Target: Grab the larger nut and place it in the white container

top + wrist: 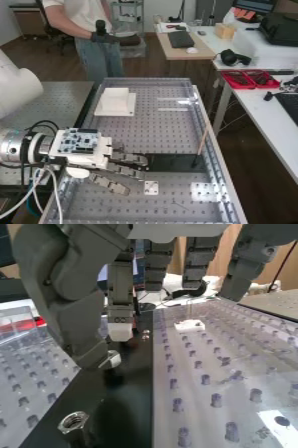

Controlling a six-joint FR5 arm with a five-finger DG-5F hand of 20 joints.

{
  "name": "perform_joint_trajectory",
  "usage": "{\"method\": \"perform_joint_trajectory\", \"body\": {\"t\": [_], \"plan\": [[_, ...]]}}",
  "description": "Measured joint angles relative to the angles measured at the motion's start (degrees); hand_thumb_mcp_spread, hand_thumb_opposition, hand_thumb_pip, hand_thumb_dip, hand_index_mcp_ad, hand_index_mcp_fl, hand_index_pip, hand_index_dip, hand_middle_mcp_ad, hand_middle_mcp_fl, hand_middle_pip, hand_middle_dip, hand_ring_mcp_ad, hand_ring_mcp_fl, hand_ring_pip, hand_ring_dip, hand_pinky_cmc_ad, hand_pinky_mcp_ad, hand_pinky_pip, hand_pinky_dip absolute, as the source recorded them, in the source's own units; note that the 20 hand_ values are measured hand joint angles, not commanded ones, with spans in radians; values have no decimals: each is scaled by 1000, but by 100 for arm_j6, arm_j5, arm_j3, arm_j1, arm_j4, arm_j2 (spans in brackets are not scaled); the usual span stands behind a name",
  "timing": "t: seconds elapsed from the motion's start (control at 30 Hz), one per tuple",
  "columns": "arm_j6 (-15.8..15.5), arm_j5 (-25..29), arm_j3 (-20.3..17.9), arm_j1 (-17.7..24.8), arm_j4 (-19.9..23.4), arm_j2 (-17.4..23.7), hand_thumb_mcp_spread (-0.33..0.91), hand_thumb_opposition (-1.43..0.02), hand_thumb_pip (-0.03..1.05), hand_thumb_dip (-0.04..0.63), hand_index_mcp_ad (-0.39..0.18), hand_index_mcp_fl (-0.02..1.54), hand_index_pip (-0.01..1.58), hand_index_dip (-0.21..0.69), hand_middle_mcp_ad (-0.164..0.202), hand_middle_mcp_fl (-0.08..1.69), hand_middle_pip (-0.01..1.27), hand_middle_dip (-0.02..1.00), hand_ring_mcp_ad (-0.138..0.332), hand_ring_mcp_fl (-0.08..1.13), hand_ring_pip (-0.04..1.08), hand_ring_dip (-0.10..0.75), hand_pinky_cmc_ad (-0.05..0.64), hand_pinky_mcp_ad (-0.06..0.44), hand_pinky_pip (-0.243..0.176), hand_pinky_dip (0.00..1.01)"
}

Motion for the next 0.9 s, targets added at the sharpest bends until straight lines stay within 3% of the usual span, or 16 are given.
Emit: {"method": "perform_joint_trajectory", "body": {"t": [0.9], "plan": [[-464,-393,282,-95,-339,-137,405,-867,663,223,-161,12,1552,187,-14,0,131,215,115,10,91,126,365,293,-91,328]]}}
